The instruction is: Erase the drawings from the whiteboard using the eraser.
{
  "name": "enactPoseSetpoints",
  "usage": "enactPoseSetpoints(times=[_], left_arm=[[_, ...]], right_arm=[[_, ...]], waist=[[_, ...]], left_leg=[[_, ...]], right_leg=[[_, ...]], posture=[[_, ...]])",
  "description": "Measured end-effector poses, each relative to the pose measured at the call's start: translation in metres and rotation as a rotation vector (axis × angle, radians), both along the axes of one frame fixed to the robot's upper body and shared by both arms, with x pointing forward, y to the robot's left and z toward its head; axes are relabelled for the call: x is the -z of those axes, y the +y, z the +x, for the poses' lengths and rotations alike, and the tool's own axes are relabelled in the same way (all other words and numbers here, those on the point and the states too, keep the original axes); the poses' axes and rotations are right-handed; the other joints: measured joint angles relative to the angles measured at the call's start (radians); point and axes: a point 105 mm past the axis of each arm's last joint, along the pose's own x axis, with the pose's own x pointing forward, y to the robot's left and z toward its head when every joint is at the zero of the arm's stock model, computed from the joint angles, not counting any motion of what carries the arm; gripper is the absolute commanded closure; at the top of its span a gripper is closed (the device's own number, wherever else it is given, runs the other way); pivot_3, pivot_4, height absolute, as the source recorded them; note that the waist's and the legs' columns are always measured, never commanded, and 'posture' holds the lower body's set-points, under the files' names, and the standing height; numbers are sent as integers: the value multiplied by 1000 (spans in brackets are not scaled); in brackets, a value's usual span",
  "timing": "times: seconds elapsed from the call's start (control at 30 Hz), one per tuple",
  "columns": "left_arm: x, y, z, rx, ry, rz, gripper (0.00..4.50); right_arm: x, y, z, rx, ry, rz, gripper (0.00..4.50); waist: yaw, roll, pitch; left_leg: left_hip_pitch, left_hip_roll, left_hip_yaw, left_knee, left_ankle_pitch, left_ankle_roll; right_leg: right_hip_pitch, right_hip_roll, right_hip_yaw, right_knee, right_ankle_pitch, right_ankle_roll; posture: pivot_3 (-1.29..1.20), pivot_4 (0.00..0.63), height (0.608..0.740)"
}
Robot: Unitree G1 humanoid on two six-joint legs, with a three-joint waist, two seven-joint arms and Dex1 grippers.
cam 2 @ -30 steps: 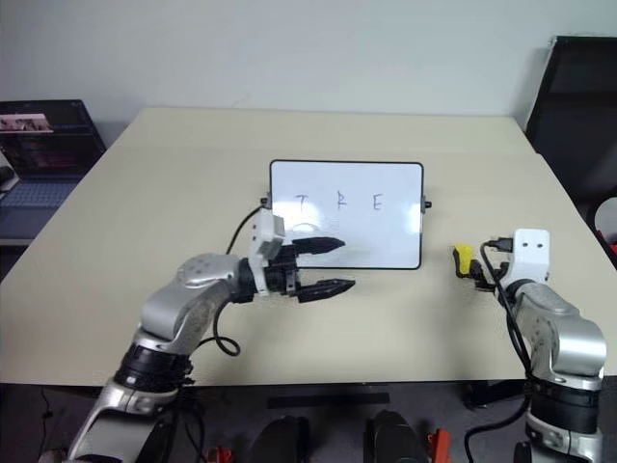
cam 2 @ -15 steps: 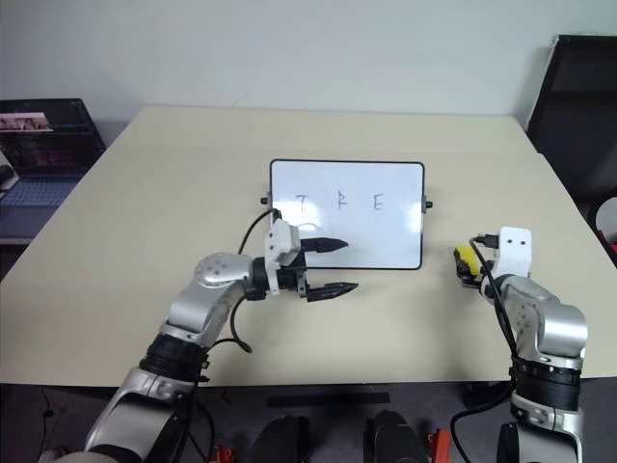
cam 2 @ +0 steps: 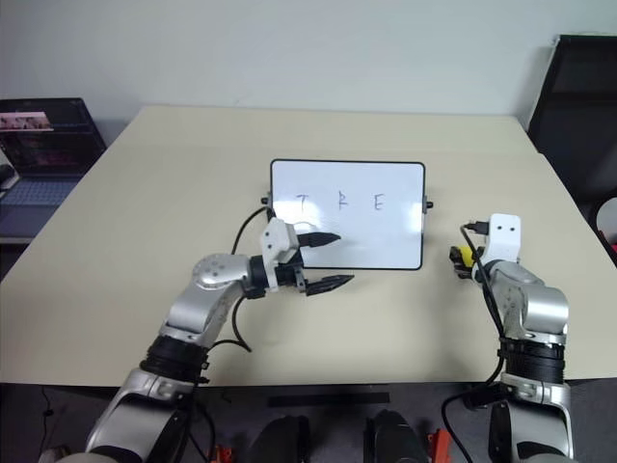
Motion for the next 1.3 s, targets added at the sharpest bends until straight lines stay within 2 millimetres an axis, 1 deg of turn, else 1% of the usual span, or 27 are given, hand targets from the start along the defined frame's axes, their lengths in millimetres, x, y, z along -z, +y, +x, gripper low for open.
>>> enactPoseSetpoints(times=[0.13,0.2,0.23,0.27,0.47,0.5,0.87,0.93,1.03,1.1,1.17,1.3], left_arm=[[-1,3,1,-9,-2,5,0],[-1,4,2,-17,-2,6,0],[-2,5,2,-21,-2,6,0],[-2,6,3,-29,-2,6,0],[-3,8,4,-42,-3,2,0],[-3,8,4,-42,-3,2,0],[-5,8,5,-42,-8,2,0],[-5,10,9,-84,-24,19,0],[-6,15,18,-172,-61,32,0],[-8,18,24,-239,-80,7,0],[-10,20,30,-311,-92,-14,0],[-10,22,35,-375,-99,-31,0]], right_arm=[[5,-1,0,5,13,6,16],[5,-2,0,8,13,7,397],[5,-2,0,9,12,8,631],[5,-1,0,10,12,11,977],[7,1,1,24,5,48,3171],[7,1,0,28,4,52,3403],[5,-5,0,57,-7,41,3433],[-6,-7,4,62,-69,-3,3433],[-39,-5,12,39,-215,-112,3433],[-59,2,16,11,-304,-157,3433],[-69,12,18,-26,-362,-185,3433],[-78,36,24,-109,-430,-215,3433]], waist=[[0,0,0],[0,0,0],[0,0,0],[0,0,0],[0,0,0],[0,0,0],[0,0,0],[-1,1,0],[-2,1,1],[-1,1,1],[-1,1,1],[-2,1,1]], left_leg=[[0,0,0,0,0,0],[0,0,0,0,0,0],[0,0,0,0,0,0],[0,0,0,0,0,0],[0,0,0,0,0,0],[0,0,0,0,0,0],[0,0,0,0,0,0],[0,0,0,0,0,0],[0,0,0,0,0,0],[0,0,-1,0,0,0],[0,0,-1,0,0,0],[0,0,-1,0,0,0]], right_leg=[[0,0,0,0,0,0],[0,0,0,0,0,0],[0,0,0,0,0,0],[0,0,0,0,0,0],[0,0,0,0,0,0],[0,0,0,0,0,0],[0,0,0,0,0,0],[0,0,0,0,0,1],[-1,0,0,0,-1,1],[0,0,0,0,-1,1],[0,0,0,0,-1,1],[-1,0,0,0,0,0]], posture=[[0,150,740],[0,150,740],[0,150,740],[0,150,740],[0,150,740],[0,150,740],[0,150,740],[0,150,740],[0,150,740],[0,150,740],[0,150,740],[0,150,740]])
